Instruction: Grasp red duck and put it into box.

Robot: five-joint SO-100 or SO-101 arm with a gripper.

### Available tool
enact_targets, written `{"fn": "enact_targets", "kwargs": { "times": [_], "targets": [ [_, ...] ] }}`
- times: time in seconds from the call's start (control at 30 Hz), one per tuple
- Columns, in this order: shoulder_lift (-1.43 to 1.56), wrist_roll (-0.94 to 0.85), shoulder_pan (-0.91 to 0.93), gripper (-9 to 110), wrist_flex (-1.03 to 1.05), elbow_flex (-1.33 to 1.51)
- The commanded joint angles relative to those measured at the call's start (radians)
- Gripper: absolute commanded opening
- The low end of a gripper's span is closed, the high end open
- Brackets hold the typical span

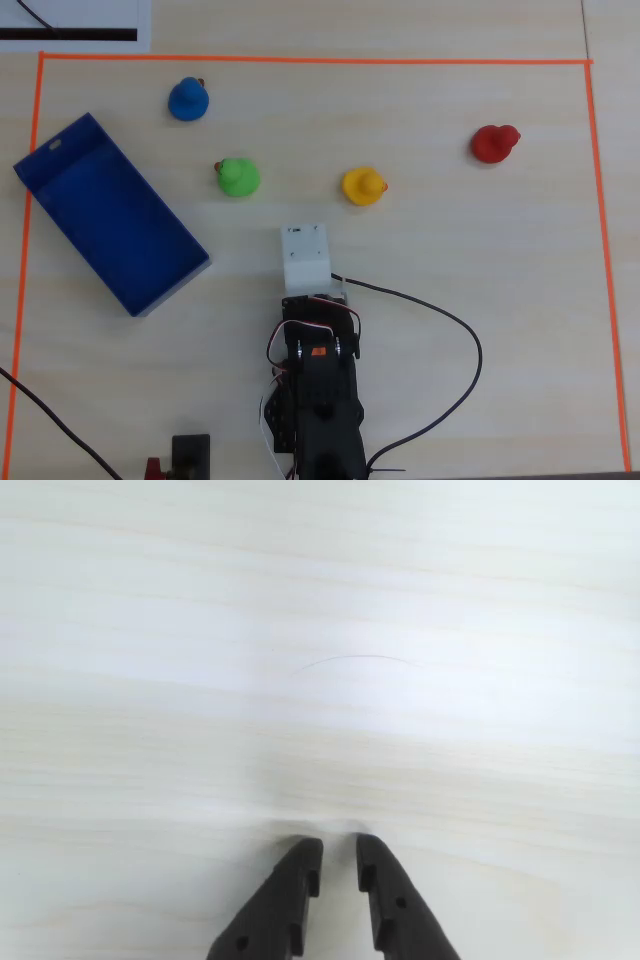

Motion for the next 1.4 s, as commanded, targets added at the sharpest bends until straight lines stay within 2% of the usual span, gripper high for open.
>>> {"fn": "enact_targets", "kwargs": {
  "times": [0.0, 0.73, 0.9, 0.97, 1.03, 1.23, 1.37],
  "targets": [
    [-0.005, 0.002, 0.005, 2, 0.021, -0.005],
    [-0.005, -0.002, -0.009, 0, 0.021, -0.005],
    [-0.005, -0.052, 0.009, 0, 0.021, -0.005],
    [-0.005, 0.023, 0.028, 0, 0.000, -0.017],
    [-0.034, 0.176, 0.060, 0, 0.026, -0.126],
    [-0.380, 0.161, 0.152, 1, -0.005, -0.512],
    [-0.632, 0.164, 0.250, 15, -0.123, -0.761]
  ]
}}
